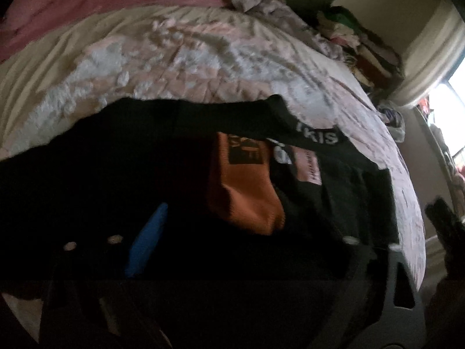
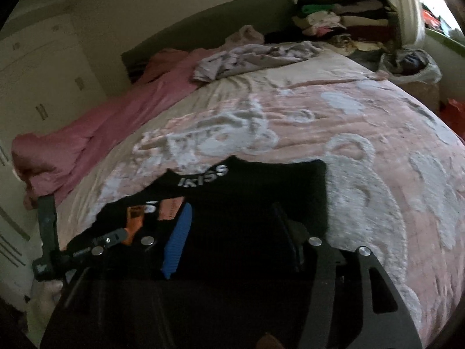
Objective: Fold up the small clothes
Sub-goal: 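Lay the sleeve on the shirt body, open the right gripper, withdraw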
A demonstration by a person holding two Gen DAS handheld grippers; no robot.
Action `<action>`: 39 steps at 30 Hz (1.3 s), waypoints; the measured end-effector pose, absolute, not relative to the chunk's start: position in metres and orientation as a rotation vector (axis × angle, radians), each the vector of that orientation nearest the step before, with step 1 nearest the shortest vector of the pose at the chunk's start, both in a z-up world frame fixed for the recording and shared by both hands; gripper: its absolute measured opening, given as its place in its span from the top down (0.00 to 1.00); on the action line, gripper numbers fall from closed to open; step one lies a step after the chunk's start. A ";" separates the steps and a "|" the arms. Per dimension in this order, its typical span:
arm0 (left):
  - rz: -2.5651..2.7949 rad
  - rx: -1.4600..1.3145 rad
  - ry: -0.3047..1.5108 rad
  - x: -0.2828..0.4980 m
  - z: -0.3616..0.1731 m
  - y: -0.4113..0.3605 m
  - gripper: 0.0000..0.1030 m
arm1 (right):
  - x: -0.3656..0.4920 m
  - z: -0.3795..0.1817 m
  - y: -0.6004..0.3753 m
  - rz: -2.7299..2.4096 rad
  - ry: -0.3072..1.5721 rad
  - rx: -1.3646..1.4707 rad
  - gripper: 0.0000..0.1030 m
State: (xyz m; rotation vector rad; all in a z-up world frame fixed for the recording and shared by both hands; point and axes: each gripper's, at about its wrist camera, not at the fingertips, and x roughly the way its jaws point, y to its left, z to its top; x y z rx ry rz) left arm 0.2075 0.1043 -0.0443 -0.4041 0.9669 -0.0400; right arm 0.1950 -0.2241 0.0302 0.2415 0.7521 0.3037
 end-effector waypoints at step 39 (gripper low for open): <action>0.049 -0.114 0.941 0.193 -0.044 0.081 0.54 | 0.214 -0.051 -0.182 0.255 0.952 -0.054 0.43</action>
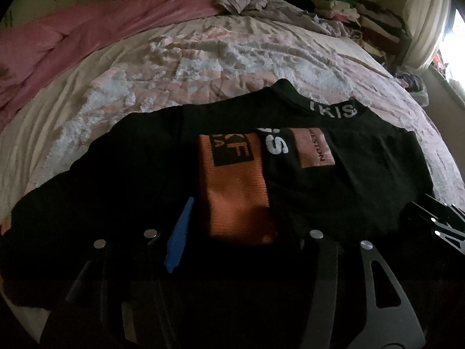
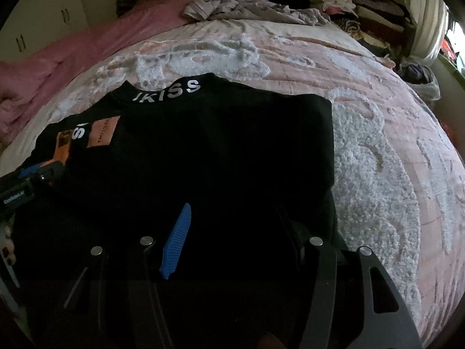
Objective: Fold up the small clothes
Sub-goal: 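Lay the sleeve on the shirt body, open the right gripper, withdraw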
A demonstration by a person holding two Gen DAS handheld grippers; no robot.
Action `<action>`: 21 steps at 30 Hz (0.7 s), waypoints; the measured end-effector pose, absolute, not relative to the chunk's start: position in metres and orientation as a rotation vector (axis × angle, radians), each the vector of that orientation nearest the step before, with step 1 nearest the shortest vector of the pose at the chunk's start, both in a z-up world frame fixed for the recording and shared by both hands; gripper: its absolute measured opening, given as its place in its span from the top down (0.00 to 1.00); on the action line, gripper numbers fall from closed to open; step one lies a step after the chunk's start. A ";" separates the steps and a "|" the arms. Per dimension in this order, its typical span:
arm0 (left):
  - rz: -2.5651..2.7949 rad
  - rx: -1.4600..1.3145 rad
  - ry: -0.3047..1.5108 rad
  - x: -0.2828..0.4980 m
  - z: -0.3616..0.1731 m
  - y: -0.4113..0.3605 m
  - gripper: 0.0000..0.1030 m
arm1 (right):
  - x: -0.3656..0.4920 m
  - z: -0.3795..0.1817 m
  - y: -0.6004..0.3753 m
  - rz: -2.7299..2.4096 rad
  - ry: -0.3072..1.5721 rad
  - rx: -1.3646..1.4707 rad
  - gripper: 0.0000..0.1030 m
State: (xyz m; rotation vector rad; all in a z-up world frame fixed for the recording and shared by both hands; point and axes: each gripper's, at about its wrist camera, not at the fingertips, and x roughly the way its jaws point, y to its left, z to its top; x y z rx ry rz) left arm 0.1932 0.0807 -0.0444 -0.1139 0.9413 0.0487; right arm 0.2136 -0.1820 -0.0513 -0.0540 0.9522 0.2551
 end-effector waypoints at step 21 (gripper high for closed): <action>0.067 -0.135 0.851 0.147 0.002 0.093 0.26 | 0.168 -0.001 -0.166 0.283 0.821 -0.065 0.09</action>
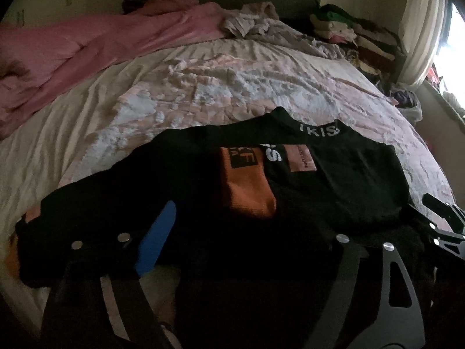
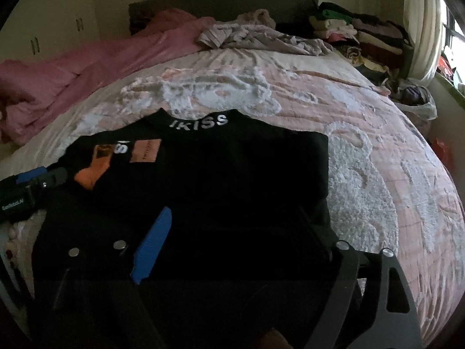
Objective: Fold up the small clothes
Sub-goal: 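Lay the sleeve on the shirt body, open the right gripper, withdraw, then move the left gripper to the other orange sleeve cuff and grasp it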
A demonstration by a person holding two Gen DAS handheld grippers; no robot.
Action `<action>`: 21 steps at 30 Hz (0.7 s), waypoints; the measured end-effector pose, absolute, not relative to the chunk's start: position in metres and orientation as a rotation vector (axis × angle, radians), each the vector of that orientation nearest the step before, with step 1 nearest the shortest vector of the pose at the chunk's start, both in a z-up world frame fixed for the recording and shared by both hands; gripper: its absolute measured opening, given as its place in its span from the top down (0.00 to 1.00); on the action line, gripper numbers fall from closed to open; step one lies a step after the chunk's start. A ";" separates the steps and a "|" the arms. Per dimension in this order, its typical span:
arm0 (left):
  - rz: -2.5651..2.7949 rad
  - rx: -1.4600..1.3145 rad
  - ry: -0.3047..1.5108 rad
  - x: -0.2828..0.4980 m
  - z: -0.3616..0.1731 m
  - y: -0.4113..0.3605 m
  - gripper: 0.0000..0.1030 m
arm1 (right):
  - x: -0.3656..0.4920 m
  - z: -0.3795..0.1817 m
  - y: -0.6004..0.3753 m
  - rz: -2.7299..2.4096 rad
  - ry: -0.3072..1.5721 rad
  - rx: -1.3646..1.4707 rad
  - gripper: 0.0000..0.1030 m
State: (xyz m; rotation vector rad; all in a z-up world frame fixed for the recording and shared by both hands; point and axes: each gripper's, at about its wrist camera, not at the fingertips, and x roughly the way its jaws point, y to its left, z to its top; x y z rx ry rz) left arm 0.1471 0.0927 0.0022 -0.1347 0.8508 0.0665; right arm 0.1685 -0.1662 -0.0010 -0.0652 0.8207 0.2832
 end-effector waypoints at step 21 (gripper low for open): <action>0.261 -0.200 0.760 0.088 0.032 0.172 0.09 | 0.125 0.039 -0.098 0.432 0.733 -0.130 0.08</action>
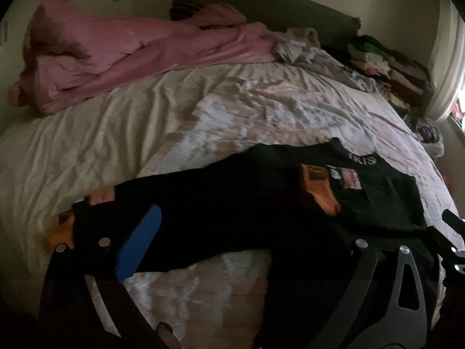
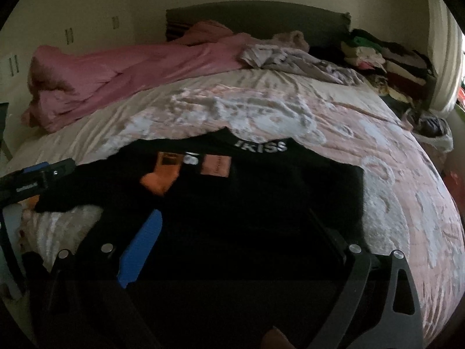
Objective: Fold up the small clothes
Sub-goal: 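Move the left gripper to the other orange sleeve cuff and grasp it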
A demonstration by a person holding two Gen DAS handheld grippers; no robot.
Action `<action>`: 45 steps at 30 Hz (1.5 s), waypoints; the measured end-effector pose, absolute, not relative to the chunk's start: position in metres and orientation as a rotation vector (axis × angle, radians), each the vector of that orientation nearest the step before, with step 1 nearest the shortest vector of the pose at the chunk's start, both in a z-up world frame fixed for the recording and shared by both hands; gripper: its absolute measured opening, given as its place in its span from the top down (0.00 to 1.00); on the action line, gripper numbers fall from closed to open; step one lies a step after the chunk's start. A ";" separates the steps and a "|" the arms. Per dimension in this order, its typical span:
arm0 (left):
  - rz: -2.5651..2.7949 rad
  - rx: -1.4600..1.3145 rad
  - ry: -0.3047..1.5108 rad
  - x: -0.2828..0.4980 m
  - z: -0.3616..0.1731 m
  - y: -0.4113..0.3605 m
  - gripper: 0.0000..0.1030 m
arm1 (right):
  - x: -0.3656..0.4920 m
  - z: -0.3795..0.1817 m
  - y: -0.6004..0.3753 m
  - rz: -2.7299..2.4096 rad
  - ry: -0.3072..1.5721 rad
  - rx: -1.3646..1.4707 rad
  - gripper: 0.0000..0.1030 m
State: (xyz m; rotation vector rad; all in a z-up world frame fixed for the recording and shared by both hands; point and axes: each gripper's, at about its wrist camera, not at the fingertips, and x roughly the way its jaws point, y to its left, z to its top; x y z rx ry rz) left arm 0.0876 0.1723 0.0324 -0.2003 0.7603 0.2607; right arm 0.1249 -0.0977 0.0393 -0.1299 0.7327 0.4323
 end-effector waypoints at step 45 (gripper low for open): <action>0.641 -0.369 0.867 0.024 -0.026 0.335 0.09 | 0.104 0.024 0.071 0.697 0.748 -0.280 0.05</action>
